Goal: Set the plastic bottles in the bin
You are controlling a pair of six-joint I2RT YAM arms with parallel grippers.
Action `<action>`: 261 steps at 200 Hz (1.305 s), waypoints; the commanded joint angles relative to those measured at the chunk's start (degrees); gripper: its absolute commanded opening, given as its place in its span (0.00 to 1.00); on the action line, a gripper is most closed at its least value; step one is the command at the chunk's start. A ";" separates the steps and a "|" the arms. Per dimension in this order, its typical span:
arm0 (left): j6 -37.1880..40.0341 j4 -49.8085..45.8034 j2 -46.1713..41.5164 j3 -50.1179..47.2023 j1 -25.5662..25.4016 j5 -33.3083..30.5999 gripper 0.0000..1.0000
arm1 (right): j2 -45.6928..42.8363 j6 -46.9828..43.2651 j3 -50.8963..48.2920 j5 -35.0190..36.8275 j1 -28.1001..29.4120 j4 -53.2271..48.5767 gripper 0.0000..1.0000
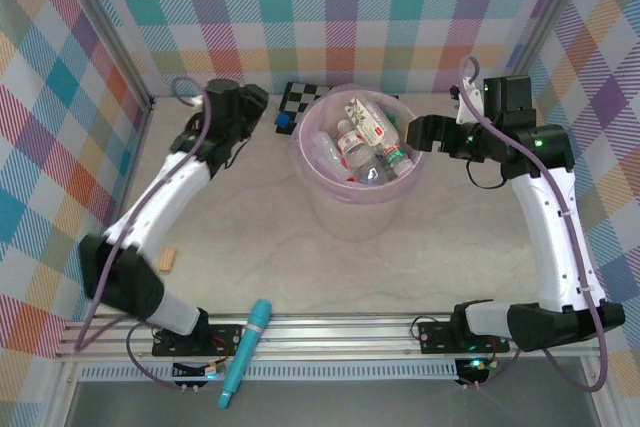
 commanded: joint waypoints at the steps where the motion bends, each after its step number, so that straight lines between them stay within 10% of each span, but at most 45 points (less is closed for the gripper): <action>1: 5.78 -5.85 -6.34 1.58 -0.16 -5.09 0.48 | 0.66 -1.13 1.83 0.02 -0.33 1.02 0.90; 59: 13.17 -17.24 -2.06 18.47 -10.37 9.11 0.37 | 2.59 1.20 1.36 -1.94 -0.29 4.73 0.90; 120: 15.22 -23.20 6.33 24.42 -19.95 10.23 0.32 | 2.67 1.85 1.03 -2.43 -0.27 4.64 0.90; 261: 18.80 -27.59 9.55 24.36 -23.80 7.44 0.70 | 2.28 0.59 0.51 -0.83 -0.29 3.78 0.90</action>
